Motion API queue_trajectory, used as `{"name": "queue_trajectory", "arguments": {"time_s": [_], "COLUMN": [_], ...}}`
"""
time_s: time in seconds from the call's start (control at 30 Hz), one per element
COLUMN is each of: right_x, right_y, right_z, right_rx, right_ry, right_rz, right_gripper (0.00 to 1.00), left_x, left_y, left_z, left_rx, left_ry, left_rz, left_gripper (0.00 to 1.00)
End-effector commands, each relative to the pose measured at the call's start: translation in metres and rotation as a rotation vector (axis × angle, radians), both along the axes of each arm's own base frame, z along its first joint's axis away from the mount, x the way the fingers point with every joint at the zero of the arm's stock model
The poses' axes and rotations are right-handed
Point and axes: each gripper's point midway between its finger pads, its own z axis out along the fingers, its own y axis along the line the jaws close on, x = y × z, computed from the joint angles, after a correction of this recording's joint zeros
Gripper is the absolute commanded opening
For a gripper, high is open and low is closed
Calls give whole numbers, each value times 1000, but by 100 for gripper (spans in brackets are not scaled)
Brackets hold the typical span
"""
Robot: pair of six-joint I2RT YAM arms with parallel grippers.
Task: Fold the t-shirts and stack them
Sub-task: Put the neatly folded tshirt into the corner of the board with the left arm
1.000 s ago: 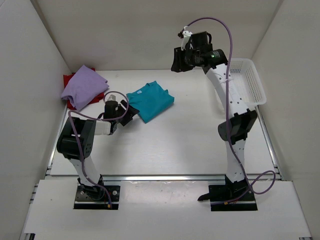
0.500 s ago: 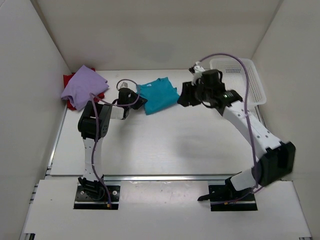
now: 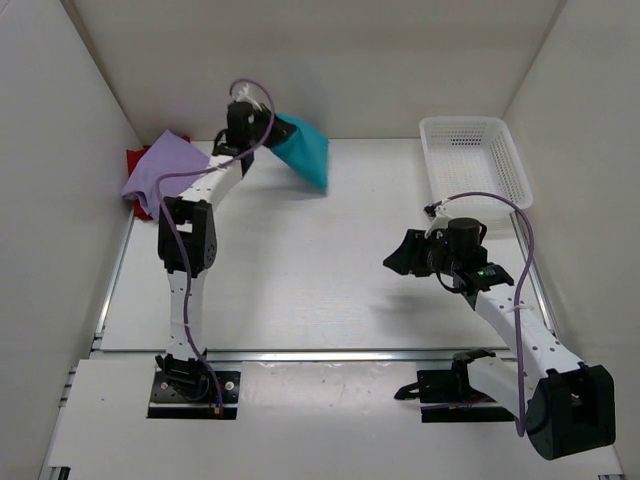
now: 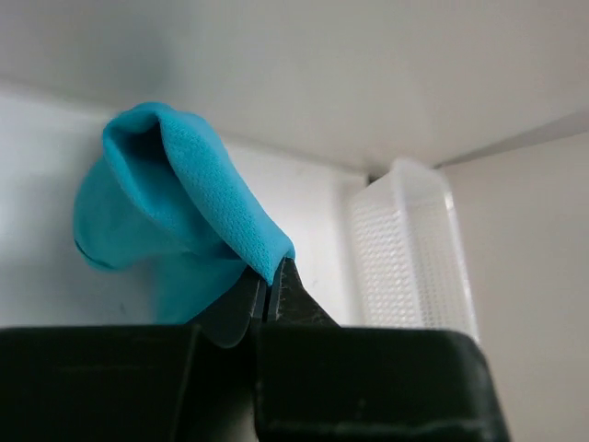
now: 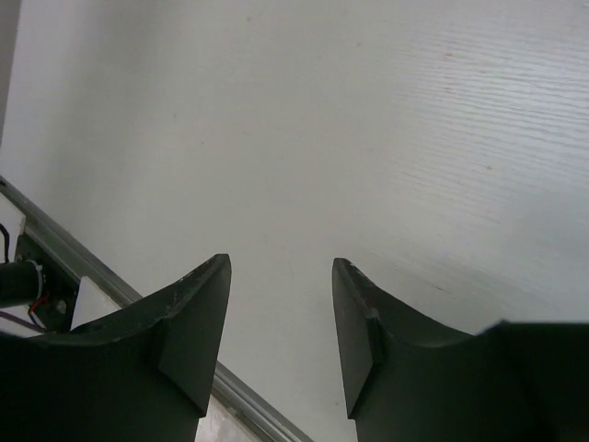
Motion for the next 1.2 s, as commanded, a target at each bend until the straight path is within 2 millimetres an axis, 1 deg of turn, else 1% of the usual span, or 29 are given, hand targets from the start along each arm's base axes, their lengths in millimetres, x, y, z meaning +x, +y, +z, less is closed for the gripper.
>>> {"name": "queue_trajectory", "arguments": {"time_s": [0.0, 0.03, 0.07, 0.1, 0.13, 0.17, 0.2, 0.23, 0.27, 0.3, 0.33, 0.37, 0.4, 0.47, 0.5, 0.53, 0.57, 0.6, 0.67, 0.7, 0.8, 0.87, 0.9, 0.93, 1.0, 1.03, 1.07, 1.1, 1.17], "right_x": [5, 4, 3, 0, -1, -2, -7, -8, -11, -12, -13, -15, -16, -18, -21, -21, -23, -25, -29, -32, -45, -51, -56, -56, -64, -66, -70, -73, -77], "right_y": [10, 11, 13, 17, 16, 19, 24, 25, 27, 29, 31, 31, 32, 34, 35, 35, 35, 37, 38, 37, 45, 55, 60, 60, 68, 69, 73, 74, 76], "right_z": [33, 35, 34, 35, 30, 29, 30, 26, 28, 28, 27, 27, 25, 24, 25, 24, 21, 20, 15, 11, 5, 6, 4, -1, -11, -14, -17, -21, -25], "right_rx": [65, 70, 74, 76, 74, 74, 78, 80, 82, 83, 82, 85, 83, 78, 77, 70, 66, 62, 59, 54, 77, 82, 82, 68, 55, 53, 52, 42, 29], "right_ry": [-127, -135, -131, -131, -113, -114, -118, -106, -111, -117, -110, -116, -111, -112, -109, -107, -99, -98, -78, -73, -61, -66, -61, -57, -25, -14, 4, 14, 14], "right_rz": [54, 61, 72, 89, 83, 97, 118, 116, 135, 143, 147, 153, 153, 162, 169, 163, 162, 162, 151, 148, 191, 211, 227, 220, 247, 247, 264, 272, 280], "right_gripper": [46, 47, 46, 47, 46, 47, 46, 47, 47, 47, 47, 47, 48, 51, 52, 66, 78, 99, 99, 99, 100, 99, 99, 99, 99, 99, 99, 99, 99], "left_x": [15, 14, 13, 14, 7, 1, -7, -12, -28, -45, -51, -71, -86, -104, -113, -119, -125, -134, -150, -156, -172, -183, -189, -191, -206, -211, -222, -234, -250], "left_y": [88, 100, 134, 171, 187, 220, 247, 262, 289, 316, 326, 341, 352, 363, 369, 368, 375, 374, 371, 369, 346, 311, 282, 267, 208, 193, 172, 139, 117], "left_z": [83, 92, 100, 89, 104, 97, 73, 82, 67, 43, 48, 29, 21, 13, 18, 10, 20, 20, 12, 18, 4, -6, -20, -16, -35, -35, -48, -54, -63], "left_rx": [36, 16, 5, 4, 7, 11, 17, 9, -13, -28, -58, -94, -94, -64, -39, -29, -16, -9, 5, 15, 34, 49, 65, 88, 145, 177, 191, 208, 220], "left_ry": [-100, -104, -121, -102, -124, -104, -57, -91, -51, -15, -48, -9, -2, 22, 15, 40, 19, 30, 54, 43, 75, 87, 118, 105, 159, 150, 181, 183, 199], "left_rz": [85, 109, 153, 209, 238, 298, 344, 381, 445, 514, 543, 591, 627, 684, 712, 717, 743, 770, 796, 803, 750, 655, 574, 533, 376, 324, 253, 149, 62], "left_gripper": [0, 0, 0, 0, 0, 0, 0, 6, 11, 26, 68, 99, 98, 99, 99, 98, 99, 99, 99, 99, 99, 98, 99, 98, 99, 99, 99, 99, 99]}}
